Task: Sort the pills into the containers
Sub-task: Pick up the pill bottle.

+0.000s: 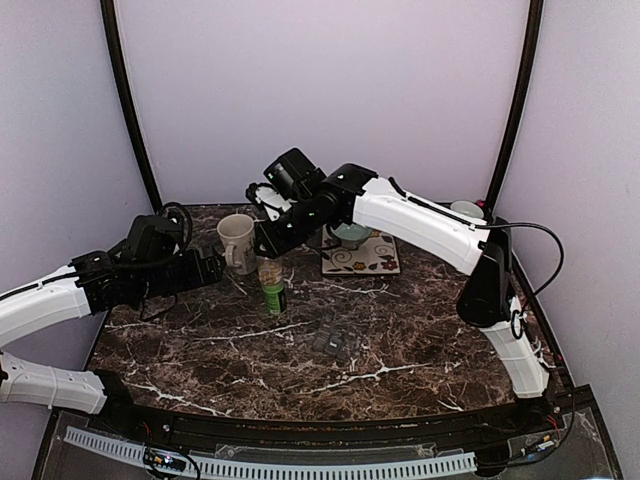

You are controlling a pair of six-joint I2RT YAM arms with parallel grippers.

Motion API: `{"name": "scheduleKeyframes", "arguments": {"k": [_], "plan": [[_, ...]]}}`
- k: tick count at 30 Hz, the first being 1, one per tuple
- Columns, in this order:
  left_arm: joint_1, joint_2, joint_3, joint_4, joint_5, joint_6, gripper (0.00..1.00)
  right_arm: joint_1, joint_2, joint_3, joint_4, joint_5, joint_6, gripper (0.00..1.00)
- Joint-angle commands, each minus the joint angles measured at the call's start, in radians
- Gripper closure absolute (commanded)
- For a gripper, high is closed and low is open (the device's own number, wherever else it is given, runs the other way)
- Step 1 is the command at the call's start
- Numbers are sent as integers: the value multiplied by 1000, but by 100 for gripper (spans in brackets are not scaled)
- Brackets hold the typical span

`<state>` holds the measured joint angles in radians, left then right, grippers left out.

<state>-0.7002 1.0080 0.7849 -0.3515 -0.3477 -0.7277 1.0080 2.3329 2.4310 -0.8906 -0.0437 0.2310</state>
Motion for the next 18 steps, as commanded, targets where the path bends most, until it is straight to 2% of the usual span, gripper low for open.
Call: {"name": "scheduleKeyframes", "arguments": {"k": [1,11,13,18], "plan": [[9,-4,-14,9,10,13,7,8,13,32,-8,16,-2,67],[10,-42,-10,-2,21,-3,6,9,-42,-1,26,33,16,91],[10,-58,-7,-3,33,-6,5,9,-67,-15,43,35,32,93],[10,-97,-3,6,103,-13,1,12,-186,-148,137,15,111,100]]}}
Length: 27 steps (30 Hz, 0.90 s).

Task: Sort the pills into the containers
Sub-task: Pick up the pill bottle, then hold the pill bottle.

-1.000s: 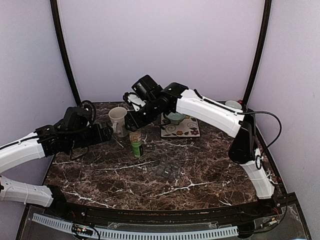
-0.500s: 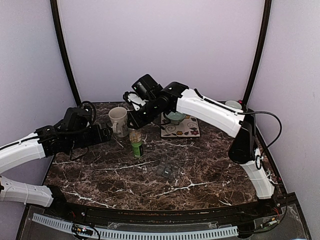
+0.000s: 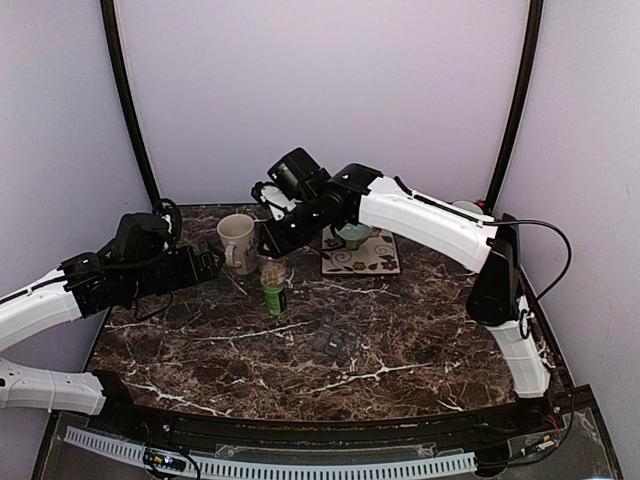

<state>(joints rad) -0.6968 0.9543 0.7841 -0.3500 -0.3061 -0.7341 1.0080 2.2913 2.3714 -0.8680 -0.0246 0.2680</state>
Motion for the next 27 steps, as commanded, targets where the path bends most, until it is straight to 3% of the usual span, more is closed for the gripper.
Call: {"name": "scheduleKeyframes", "arguments": {"k": [1,6,14,21,27], "plan": [[7,-51,0,4,77,-8,1,13,-179,-147,151,-13,98,100],[6,-85,-17,22,165,-22,1,36,-381,-454,364,-43,211,100],[8,-48,-40,176,358,-41,6,70,-571,-727,601,-50,361,100],[8,-18,-61,345,484,-76,7,69,-678,-886,774,-73,468,100],[8,-33,-122,471,519,-150,13,62,-733,-947,816,-69,491,100]]}}
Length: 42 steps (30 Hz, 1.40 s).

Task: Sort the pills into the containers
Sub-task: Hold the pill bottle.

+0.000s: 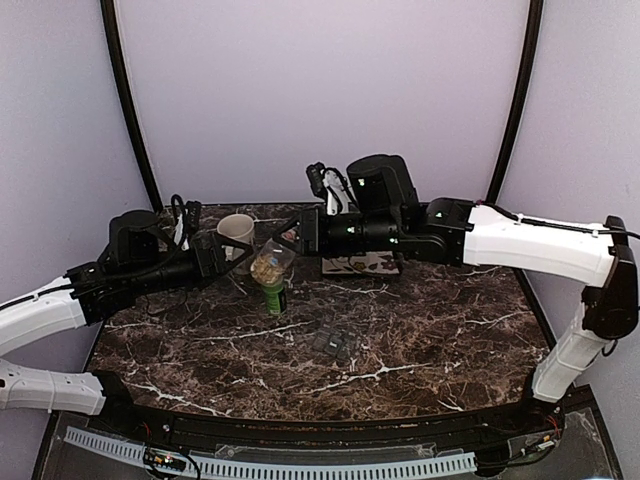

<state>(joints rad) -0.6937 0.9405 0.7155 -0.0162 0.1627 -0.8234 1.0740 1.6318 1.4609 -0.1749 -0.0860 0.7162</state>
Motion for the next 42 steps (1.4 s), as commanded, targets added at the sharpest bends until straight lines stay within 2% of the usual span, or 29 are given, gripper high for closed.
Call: {"name": "scheduleKeyframes", "arguments": {"k": [1,7,11,17,24,34,42], "plan": [[5,-31,-73,164,51,-82,14,-8,-88,-56,133,-6,52,100],[3,-80,-176,306,76,-179,18,-51,-177,-195,257,-66,137,100],[-7,-85,-208,398,89,-211,16,-57,-198,-231,279,-96,157,100],[-57,-35,-156,419,89,-181,7,-57,-230,-300,337,-96,196,100],[-113,49,-115,478,118,-167,8,-58,-255,-357,396,-106,249,100],[-161,48,-137,583,148,-180,12,-51,-270,-424,481,-116,339,100],[-212,64,-123,567,155,-167,13,-32,-271,-448,555,-111,401,100]]}}
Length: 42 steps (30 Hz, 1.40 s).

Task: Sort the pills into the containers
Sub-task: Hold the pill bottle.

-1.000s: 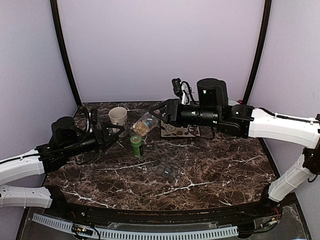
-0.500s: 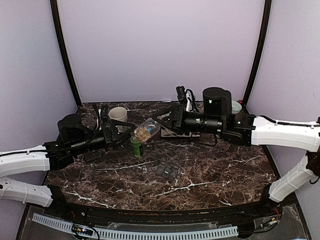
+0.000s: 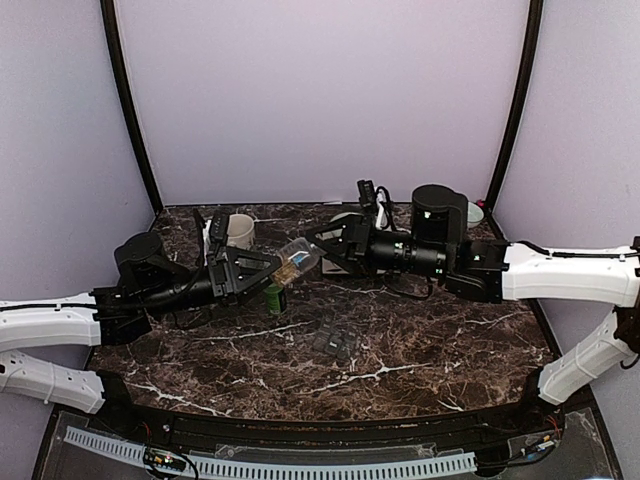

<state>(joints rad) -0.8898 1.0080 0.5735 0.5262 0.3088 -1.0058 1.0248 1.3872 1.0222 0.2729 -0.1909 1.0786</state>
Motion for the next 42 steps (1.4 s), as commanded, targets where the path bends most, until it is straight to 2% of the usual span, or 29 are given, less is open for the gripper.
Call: {"name": "scheduleKeyframes", "arguments": {"k": [1,14,26,33,37,42], "plan": [[-18,-8,11,29,3,13,13,20,-27,-11,108,-5,41,100],[-23,-51,-3,6,-38,31,12,50,-33,-16,143,-11,82,100],[-32,3,12,71,-16,30,16,51,2,-6,178,-26,107,100],[-34,10,12,95,-26,30,25,48,14,-10,196,-35,121,100],[-35,11,10,118,-25,29,34,45,19,-27,219,-38,139,100],[-35,16,9,136,-13,25,39,42,29,-38,247,-46,158,100]]}}
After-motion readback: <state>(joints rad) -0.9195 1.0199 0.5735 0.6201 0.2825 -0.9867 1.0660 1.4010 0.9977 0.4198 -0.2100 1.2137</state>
